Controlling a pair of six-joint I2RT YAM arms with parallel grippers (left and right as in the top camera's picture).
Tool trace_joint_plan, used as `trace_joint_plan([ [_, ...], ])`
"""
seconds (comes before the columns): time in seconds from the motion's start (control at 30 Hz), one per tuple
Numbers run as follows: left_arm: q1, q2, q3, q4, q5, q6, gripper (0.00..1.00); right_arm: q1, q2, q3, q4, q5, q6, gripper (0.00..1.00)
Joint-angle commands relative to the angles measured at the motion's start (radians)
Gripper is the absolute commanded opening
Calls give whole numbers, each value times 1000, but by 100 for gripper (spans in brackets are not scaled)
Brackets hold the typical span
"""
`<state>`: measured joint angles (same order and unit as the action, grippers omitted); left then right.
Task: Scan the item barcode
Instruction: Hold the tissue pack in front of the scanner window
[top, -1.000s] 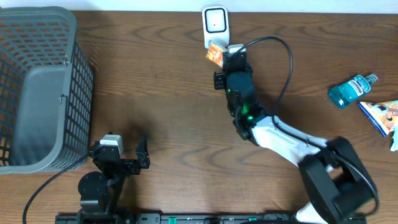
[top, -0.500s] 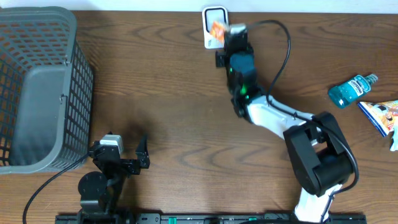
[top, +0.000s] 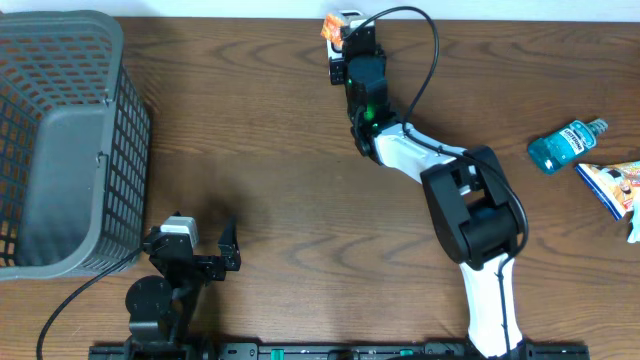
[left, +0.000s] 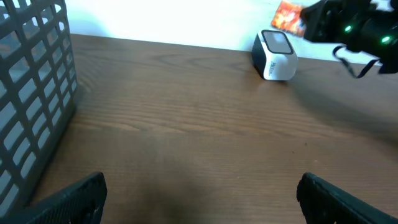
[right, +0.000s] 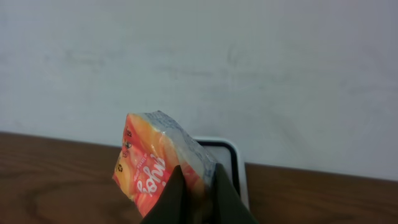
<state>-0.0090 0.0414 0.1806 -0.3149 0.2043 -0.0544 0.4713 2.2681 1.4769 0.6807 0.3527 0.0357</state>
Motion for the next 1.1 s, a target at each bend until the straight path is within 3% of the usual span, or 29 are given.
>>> trace_joint_plan([
  [0.0, -3, -4, 12, 1, 5, 5, 98, -27, 43, 61, -5, 16, -11, 1],
  [0.3, -3, -4, 12, 0, 5, 5, 98, -59, 62, 66, -13, 90, -7, 1],
  [1.07, -3, -4, 12, 0, 6, 5, 98, -66, 148, 66, -60, -13, 76, 1],
])
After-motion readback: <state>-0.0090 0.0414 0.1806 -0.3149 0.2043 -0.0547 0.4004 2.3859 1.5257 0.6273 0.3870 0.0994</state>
